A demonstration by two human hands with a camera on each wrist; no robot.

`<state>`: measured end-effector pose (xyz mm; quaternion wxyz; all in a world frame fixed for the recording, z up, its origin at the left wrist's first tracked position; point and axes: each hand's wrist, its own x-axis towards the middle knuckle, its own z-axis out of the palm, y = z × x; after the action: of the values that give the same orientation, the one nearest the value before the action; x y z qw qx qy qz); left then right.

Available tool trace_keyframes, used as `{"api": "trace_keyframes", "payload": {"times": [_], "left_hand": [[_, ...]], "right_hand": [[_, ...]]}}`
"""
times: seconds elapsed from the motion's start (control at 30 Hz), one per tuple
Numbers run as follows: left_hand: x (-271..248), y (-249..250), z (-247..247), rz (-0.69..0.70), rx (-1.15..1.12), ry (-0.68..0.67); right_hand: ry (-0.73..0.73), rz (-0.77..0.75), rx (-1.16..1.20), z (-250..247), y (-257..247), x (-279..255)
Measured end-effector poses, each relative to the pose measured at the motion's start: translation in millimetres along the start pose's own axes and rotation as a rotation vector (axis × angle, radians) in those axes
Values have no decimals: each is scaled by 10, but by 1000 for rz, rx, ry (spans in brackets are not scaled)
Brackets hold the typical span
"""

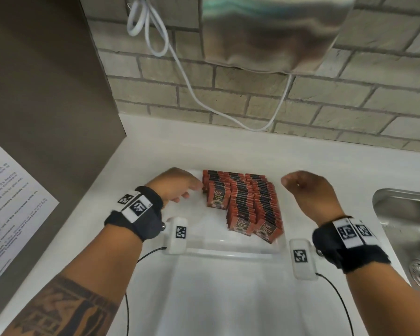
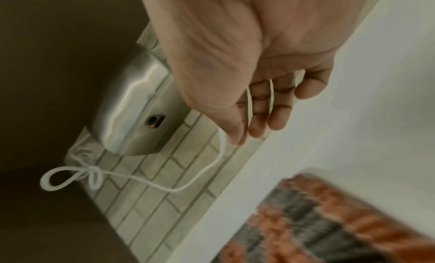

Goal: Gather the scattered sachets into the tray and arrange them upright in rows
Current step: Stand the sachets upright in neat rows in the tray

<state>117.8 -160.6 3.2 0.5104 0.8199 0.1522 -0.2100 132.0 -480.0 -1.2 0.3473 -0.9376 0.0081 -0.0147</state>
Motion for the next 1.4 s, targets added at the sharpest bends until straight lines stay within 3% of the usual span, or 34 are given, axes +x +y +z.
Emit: {"api": "trace_keyframes", "payload": {"times": [0.1,0.2,0.3,0.47,0.73,1.4], "left_hand": [[-12,-167,-177,100,-44,204],[-3,-470,-263,73,48,271],[5,-766,-230,25,-10,208],[-61,-961,-122,89,-230,114],[28,-1042,-138,148,-313,105],[32,-1076,-113,139,-505,97]], "right_hand": [[31,95,113,74,423,-223],[13,172,199,228,670,-381],[-71,230,306,369,740,-493],[-111,232,334,468,732,-536],[-105,250,362,512,742,-550],[-116,320,476,489,722,-629]]}}
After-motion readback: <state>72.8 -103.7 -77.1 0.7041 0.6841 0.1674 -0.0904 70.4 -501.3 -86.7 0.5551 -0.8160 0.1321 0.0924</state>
